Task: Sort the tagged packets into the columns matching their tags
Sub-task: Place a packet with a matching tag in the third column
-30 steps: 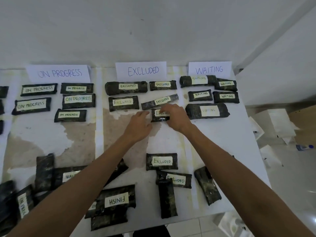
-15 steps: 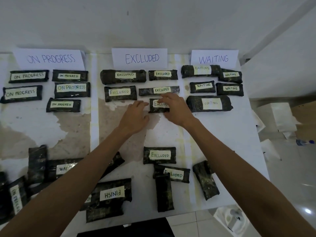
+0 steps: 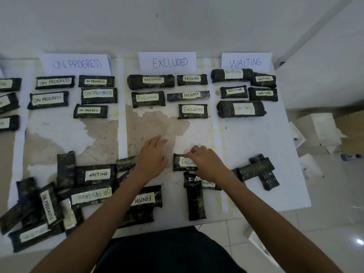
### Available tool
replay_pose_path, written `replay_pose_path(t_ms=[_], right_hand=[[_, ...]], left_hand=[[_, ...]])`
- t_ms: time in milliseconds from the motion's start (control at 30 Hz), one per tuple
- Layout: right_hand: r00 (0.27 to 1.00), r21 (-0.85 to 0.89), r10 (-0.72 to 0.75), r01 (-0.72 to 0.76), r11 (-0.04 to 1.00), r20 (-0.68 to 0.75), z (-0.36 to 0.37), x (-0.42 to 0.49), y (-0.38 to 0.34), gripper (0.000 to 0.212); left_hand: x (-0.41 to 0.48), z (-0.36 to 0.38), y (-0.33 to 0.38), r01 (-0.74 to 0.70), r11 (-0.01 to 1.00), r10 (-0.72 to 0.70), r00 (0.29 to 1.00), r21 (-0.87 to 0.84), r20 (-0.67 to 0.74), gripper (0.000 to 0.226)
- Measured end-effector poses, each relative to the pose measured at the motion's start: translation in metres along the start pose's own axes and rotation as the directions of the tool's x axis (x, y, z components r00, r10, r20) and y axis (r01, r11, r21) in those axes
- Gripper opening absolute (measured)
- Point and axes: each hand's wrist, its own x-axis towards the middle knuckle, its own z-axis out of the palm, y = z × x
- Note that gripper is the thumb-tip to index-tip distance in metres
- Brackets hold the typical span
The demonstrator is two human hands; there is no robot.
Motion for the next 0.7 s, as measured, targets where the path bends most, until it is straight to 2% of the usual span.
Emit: replay_pose_path(t_ms=[200,433,600,700], right_hand=[[0.998,-0.024,-0.022,0.020,1.000,-0.065,-0.001,0.008,-0.002,0.059],[0.980,0.029,-0.015,0.021,0.999,-0.200,-0.040,0.076,-0.020,0.056],[0.979,0.030,-0.022,0.029,0.999,-0.202,-0.062,0.134,-0.037,0.056],[0.981,0.023,-0.028,0.034,0.999,-0.194,-0.062,0.156,-0.042,0.055]], left_hand=[[-0.003,-0.006,-0.008,-0.005,1.000,0.005,1.000,-0.022,-0.025,0.057],[0.014,-0.032,-0.042,0.077,0.993,-0.090,0.984,-0.089,-0.151,0.055],[0.032,-0.047,-0.069,0.061,0.997,-0.071,0.974,-0.055,-0.216,0.050],[0.044,-0.051,-0.083,0.053,0.998,-0.056,0.978,-0.020,-0.200,0.057]])
